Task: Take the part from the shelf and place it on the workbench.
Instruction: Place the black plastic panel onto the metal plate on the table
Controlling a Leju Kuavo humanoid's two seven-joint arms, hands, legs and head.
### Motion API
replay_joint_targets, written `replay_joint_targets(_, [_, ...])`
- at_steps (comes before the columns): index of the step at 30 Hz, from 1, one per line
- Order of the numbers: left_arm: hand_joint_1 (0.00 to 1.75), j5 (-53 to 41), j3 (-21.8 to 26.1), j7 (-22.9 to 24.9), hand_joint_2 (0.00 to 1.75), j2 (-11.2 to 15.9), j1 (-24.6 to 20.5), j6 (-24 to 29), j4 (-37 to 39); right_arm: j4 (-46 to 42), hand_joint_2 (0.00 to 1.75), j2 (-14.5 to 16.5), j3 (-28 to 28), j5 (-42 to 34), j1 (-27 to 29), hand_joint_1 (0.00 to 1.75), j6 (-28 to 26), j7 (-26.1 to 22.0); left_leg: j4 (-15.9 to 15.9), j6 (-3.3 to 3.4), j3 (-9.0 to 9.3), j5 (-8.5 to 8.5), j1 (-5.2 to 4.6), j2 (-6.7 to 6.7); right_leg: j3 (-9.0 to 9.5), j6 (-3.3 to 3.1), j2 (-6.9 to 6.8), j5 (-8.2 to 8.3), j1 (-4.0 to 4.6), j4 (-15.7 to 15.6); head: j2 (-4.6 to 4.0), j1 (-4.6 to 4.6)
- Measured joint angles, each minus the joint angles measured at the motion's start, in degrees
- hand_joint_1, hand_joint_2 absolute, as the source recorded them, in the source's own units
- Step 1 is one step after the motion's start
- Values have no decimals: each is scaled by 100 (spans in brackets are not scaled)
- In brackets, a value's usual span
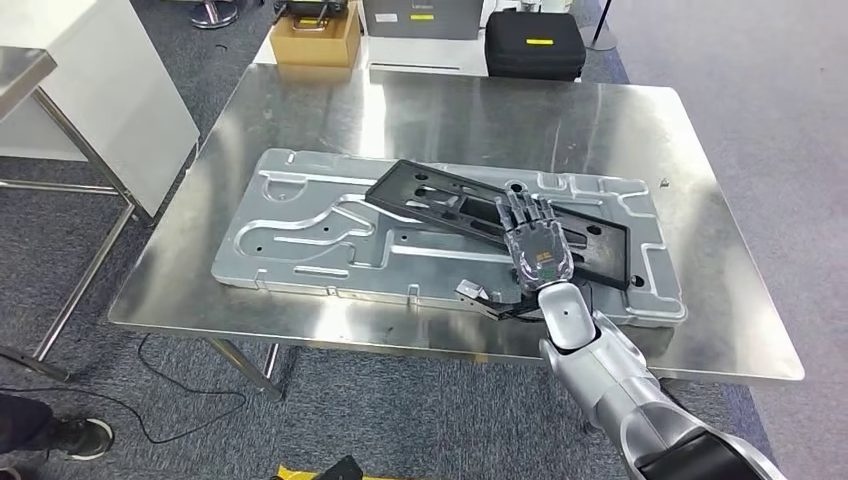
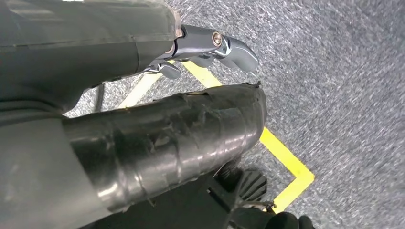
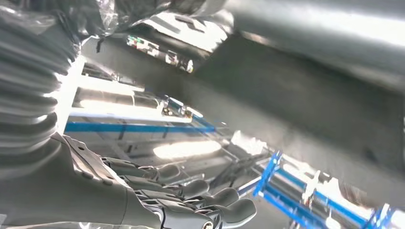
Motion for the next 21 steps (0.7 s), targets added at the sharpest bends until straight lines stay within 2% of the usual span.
replay_joint_targets(2, [0,30,1,-5,0,2,12,12,0,-73,0,-49,-1,-5,96,0,-111,-58,-1,27,-1,-1,-6,6,-322,36,-2,-299,-3,689,0,0])
replay_joint_targets(3, [0,57,1,-10,0,3,28,27,0,-162,0,-96,-3,-6,184,0,-154,-85,1,32,1,-4,-9,4,-414,47,-2,-337,-6,891,0,2])
replay_joint_targets(4, [0,87,2,-18,0,5,47,50,0,-291,0,-157,-10,-7,278,0,-186,-116,5,35,3,-8,-9,-1,-412,52,-3,-276,-9,898,0,1])
replay_joint_targets(5, [0,119,3,-26,0,6,67,77,0,-448,0,-228,-24,-7,371,0,-205,-150,12,33,6,-15,-9,-7,-311,49,-4,-128,-13,700,0,1])
replay_joint_targets(7, [0,179,4,-45,0,8,100,129,0,-861,0,-389,-81,-11,554,0,-216,-222,32,11,6,-33,-12,-16,50,19,-15,189,-12,-7,0,0])
replay_joint_targets(9, [0,239,9,-66,0,11,120,180,0,-1326,0,-549,-169,-32,778,0,-225,-305,55,-39,-1,-51,-32,-17,281,-39,-19,301,18,-481,0,-2])
replay_joint_targets(12, [0,343,46,-94,0,22,180,274,0,-2310,0,-795,-425,-275,1403,0,-343,-535,56,-119,7,-77,-37,-18,340,-127,-22,292,37,-585,0,-6])
replay_joint_targets(14, [0,408,91,-107,0,36,238,348,0,-3106,0,-877,-680,-657,1935,0,-432,-826,274,-165,-68,-264,-28,-13,373,-201,-35,305,15,-628,0,-9])
replay_joint_targets(17, [0,473,155,-128,0,51,289,440,0,-4210,0,-821,-1119,-1300,2603,0,-493,-1506,1296,-209,-508,-800,-18,-6,389,-273,-38,296,23,-642,0,-15])
replay_joint_targets(18, [0,494,169,-136,0,53,301,468,0,-4505,0,-755,-1280,-1534,2817,0,-496,-1818,1561,-218,-627,-877,-17,-6,393,-281,-41,289,31,-640,0,-14])
replay_joint_targets(19, [0,513,187,-143,0,55,317,503,0,-4805,0,-650,-1464,-1841,3040,0,-496,-2191,1627,-220,-654,-846,-16,-5,400,-287,-43,282,38,-638,0,-14])
replay_joint_targets(20, [0,534,210,-148,0,58,336,542,0,-5104,0,-507,-1654,-2206,3258,0,-496,-2588,1465,-212,-569,-713,-16,-5,408,-288,-41,275,43,-635,0,-14])
replay_joint_targets(21, [0,561,237,-151,0,60,353,581,0,-5393,0,-348,-1836,-2577,3461,0,-496,-2953,1121,-193,-391,-516,-17,-5,419,-286,-36,267,47,-632,0,-14])
